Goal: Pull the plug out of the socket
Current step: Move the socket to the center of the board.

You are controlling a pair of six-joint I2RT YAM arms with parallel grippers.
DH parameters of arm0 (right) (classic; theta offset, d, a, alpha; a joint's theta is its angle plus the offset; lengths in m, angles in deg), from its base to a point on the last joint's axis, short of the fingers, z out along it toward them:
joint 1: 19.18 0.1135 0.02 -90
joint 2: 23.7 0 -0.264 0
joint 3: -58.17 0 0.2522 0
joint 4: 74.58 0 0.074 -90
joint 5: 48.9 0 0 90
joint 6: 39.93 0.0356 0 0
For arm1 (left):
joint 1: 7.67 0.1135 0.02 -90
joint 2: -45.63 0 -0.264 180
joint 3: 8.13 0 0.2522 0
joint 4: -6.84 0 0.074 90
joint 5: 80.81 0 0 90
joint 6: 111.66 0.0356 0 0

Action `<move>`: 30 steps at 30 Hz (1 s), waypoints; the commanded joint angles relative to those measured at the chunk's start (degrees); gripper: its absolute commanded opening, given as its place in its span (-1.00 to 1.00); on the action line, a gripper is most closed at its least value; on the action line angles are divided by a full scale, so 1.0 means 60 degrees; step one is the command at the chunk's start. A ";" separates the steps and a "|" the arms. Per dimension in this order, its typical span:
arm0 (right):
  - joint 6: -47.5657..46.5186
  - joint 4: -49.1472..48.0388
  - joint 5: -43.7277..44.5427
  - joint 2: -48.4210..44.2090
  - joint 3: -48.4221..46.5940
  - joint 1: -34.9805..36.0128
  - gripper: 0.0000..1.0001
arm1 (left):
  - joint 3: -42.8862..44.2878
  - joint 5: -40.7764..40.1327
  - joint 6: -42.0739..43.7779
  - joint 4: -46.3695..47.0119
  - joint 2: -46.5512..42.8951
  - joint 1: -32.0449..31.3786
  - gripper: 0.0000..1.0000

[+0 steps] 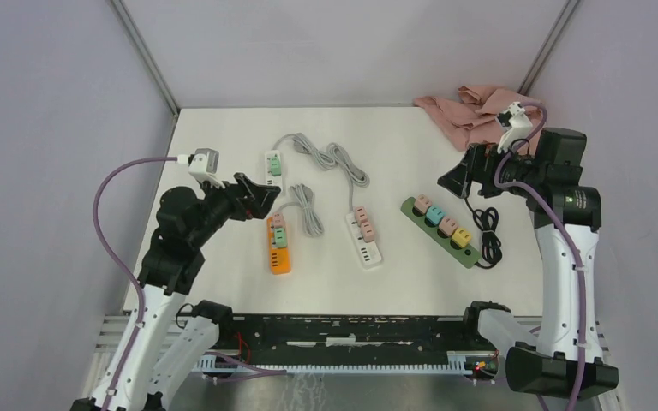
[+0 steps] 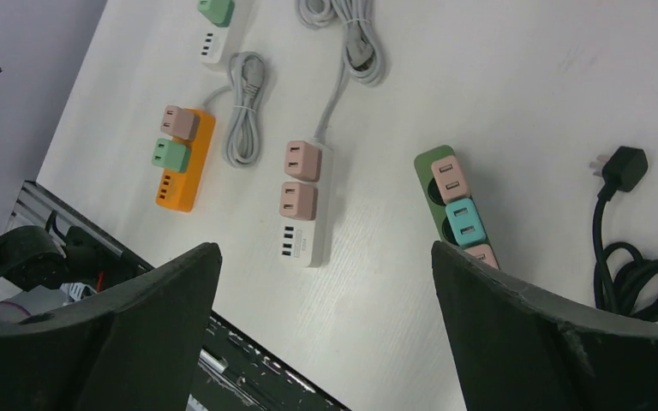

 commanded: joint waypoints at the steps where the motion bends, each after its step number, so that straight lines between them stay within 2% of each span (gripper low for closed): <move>1: 0.0364 -0.0657 0.1138 -0.0393 0.0560 0.0143 0.99 | -0.0875 0.1271 -0.1391 0.0949 -0.0521 0.0709 0.99; 7: 0.0163 -0.0964 0.1433 -0.0568 0.1304 0.0263 0.99 | -0.2508 0.2174 -0.2917 0.1843 -0.1298 0.1368 0.99; 10: -0.1005 -0.1016 -0.0143 -0.0661 0.1721 0.0312 0.99 | -0.3391 0.2584 -0.3866 0.2379 -0.1614 0.1560 0.99; 16: -0.3558 -0.0408 -0.1637 -0.0680 0.2368 0.0568 0.99 | -0.4629 0.3173 -0.5154 0.2995 -0.2169 0.1747 0.97; 18: -0.4231 -0.0397 -0.2207 -0.0589 0.2675 0.0668 0.99 | -0.4736 0.3070 -0.5235 0.2895 -0.2485 0.1763 0.94; 24: -0.5360 -0.0691 -0.3487 -0.0154 0.3345 0.0792 0.99 | -0.4160 0.2011 -0.4681 0.1346 -0.3364 0.1378 0.91; 27: -0.5673 -0.0599 -0.3763 -0.0024 0.3412 0.0805 0.99 | -0.4049 0.1912 -0.4497 0.1182 -0.3307 0.1025 0.89; 30: -0.5922 -0.0640 -0.3817 -0.0046 0.3572 0.0818 0.99 | -0.3837 0.1428 -0.4006 0.1062 -0.2829 0.0213 0.85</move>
